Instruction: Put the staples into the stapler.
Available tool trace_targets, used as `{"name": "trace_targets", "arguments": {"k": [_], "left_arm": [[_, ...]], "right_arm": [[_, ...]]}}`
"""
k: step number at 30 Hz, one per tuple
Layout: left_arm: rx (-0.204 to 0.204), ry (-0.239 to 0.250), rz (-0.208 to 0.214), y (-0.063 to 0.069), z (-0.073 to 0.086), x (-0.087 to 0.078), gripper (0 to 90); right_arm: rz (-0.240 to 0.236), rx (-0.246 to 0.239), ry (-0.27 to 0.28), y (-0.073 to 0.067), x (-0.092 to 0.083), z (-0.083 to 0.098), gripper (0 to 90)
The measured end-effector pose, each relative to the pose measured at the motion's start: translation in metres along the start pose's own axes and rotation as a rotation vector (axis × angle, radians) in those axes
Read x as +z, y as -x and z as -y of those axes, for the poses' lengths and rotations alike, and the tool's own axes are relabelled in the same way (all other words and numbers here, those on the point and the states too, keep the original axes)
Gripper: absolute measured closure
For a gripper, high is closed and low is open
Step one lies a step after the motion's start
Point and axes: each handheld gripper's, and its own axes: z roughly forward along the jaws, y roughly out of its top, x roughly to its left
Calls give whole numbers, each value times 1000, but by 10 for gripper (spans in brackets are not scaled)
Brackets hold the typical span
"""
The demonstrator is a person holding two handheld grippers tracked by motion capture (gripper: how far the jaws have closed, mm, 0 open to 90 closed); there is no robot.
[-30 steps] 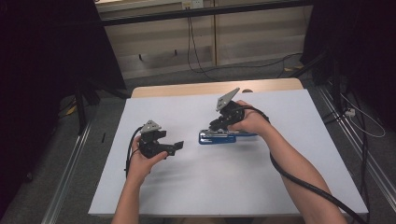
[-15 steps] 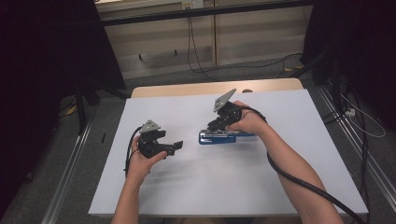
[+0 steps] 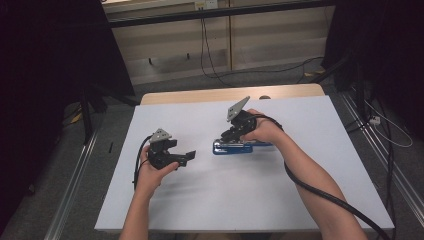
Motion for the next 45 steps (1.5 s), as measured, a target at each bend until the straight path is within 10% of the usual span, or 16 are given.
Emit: {"name": "trace_targets", "arguments": {"k": [45], "left_arm": [[0, -4, -4, 0, 0, 0, 86]], "right_arm": [[-45, -16, 0, 5, 14, -2, 785]]}}
